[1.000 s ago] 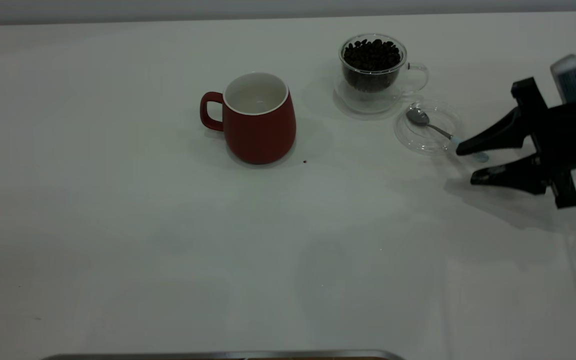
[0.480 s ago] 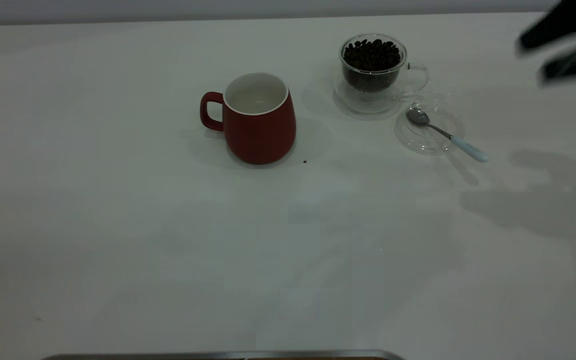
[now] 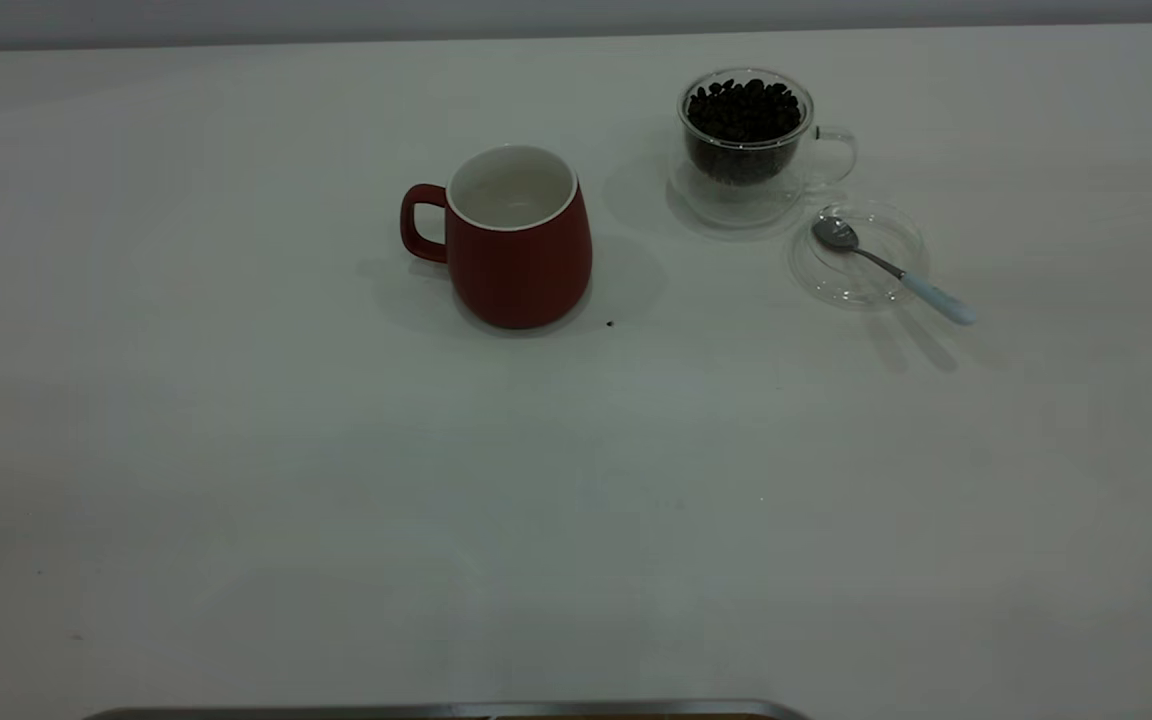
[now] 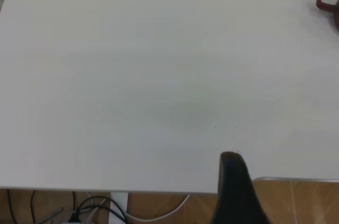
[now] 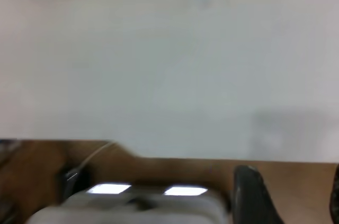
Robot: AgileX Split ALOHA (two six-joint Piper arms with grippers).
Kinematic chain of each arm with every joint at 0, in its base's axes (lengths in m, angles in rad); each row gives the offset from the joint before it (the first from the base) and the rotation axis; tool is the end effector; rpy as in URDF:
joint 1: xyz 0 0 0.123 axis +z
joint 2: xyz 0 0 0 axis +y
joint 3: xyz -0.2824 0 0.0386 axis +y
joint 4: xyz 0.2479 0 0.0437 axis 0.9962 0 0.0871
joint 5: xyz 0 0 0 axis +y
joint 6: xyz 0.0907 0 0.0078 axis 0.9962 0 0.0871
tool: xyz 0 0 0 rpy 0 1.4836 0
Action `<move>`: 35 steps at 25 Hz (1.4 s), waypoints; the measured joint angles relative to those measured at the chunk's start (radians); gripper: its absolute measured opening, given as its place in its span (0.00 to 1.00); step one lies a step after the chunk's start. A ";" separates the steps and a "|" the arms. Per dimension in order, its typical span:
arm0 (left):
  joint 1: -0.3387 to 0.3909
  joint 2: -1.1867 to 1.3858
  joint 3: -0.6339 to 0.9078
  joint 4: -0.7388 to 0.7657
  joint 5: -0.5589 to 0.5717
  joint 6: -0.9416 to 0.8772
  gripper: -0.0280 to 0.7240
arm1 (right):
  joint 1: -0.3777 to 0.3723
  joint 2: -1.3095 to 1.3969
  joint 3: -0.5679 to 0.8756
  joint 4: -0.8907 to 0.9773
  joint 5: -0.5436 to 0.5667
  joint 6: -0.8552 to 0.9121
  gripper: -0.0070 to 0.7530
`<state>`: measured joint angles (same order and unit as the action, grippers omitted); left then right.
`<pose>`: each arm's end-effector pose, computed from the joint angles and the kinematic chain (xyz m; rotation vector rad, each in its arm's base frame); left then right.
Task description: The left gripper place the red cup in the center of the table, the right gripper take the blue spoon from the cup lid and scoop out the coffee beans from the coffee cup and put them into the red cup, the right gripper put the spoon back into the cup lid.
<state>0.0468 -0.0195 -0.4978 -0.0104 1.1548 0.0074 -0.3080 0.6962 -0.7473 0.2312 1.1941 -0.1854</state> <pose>-0.0117 -0.0014 0.2690 -0.0406 2.1207 0.0196 0.0991 -0.0112 0.3130 0.1952 2.5772 0.1326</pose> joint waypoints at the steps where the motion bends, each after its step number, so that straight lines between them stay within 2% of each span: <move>1: 0.000 0.000 0.000 0.000 0.000 0.000 0.75 | 0.000 -0.070 0.021 -0.033 0.008 0.029 0.53; 6: 0.000 0.000 0.000 0.000 0.000 0.000 0.75 | 0.015 -0.400 0.158 -0.133 -0.002 0.136 0.53; 11: 0.000 0.000 0.000 0.000 0.000 0.000 0.75 | 0.175 -0.490 0.267 -0.143 -0.064 0.158 0.53; 14: 0.000 0.000 0.000 0.000 0.000 0.000 0.75 | 0.267 -0.490 0.277 -0.160 -0.078 0.185 0.53; 23: 0.000 0.000 0.000 0.000 0.000 0.000 0.75 | 0.284 -0.497 0.277 -0.187 -0.082 0.217 0.53; 28: 0.000 0.000 0.000 0.000 0.000 0.001 0.75 | 0.337 -0.609 0.277 -0.187 -0.083 0.217 0.52; 35: 0.000 0.000 0.000 0.000 0.000 0.001 0.75 | 0.336 -0.712 0.277 -0.188 -0.079 0.217 0.52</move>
<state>0.0468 -0.0195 -0.4978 -0.0104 1.1548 0.0086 0.0279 -0.0158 -0.4704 0.0435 1.1153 0.0319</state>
